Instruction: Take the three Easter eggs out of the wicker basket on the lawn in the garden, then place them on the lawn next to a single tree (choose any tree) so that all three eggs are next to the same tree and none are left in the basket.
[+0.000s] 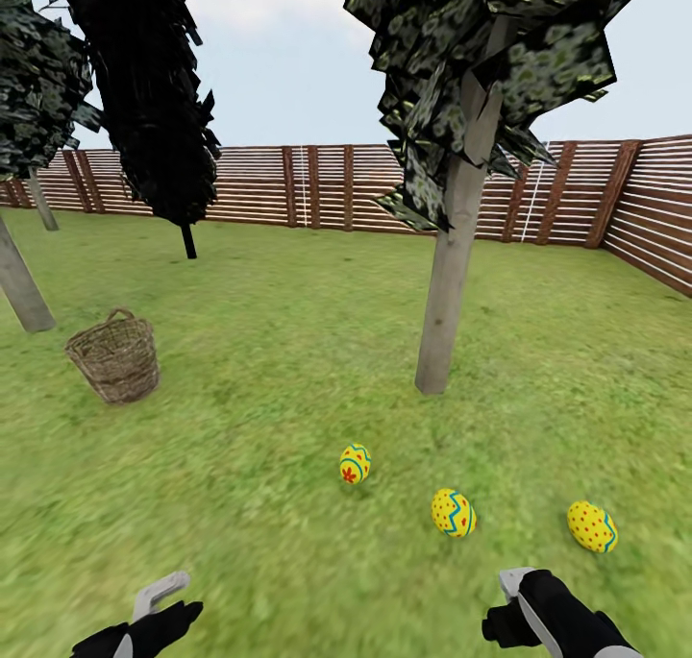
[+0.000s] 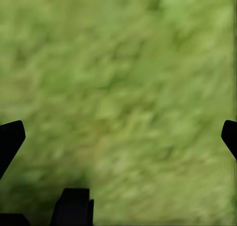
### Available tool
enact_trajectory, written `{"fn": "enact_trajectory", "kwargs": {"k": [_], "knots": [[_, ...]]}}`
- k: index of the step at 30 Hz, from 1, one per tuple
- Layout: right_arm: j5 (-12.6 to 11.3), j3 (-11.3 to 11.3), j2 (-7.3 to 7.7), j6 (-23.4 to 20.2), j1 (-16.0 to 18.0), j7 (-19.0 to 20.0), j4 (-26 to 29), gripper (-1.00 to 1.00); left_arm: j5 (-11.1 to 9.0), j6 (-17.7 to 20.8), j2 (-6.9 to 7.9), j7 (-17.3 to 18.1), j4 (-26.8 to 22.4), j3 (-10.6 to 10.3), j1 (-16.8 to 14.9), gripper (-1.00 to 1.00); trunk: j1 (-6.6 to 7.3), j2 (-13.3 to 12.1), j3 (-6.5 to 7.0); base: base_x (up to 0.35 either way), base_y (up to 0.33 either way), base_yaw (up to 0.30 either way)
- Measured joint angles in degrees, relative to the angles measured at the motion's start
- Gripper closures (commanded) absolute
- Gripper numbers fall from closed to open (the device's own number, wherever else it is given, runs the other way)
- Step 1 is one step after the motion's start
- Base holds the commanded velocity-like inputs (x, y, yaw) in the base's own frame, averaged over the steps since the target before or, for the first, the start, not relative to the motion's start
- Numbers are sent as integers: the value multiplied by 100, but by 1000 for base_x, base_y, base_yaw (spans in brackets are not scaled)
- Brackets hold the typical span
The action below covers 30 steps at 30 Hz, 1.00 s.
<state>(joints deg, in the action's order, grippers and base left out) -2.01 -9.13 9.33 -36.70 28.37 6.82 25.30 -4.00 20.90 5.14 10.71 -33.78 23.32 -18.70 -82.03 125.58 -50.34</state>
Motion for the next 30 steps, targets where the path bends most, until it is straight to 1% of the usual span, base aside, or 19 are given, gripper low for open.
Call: {"fn": "enact_trajectory", "kwargs": {"k": [17, 22, 30], "knots": [[7, 0, -16, -3, 0, -15, -16, -100, 9, 2, -10, 0, 211, -22, 0, -100, 374, -682, 305, 0, 0, 0], [21, -7, -21, 5, 0, -22, -155, -100, 13, 2, -10, -1, 237, -25, 0, -100, 483, -882, 395, 0, 0, 0], [39, -9, -25, 7, 0, -25, -189, -100, 17, 7, -10, 0, 240, -28, 0, -100, 659, -1203, 539, 0, 0, 0]]}}
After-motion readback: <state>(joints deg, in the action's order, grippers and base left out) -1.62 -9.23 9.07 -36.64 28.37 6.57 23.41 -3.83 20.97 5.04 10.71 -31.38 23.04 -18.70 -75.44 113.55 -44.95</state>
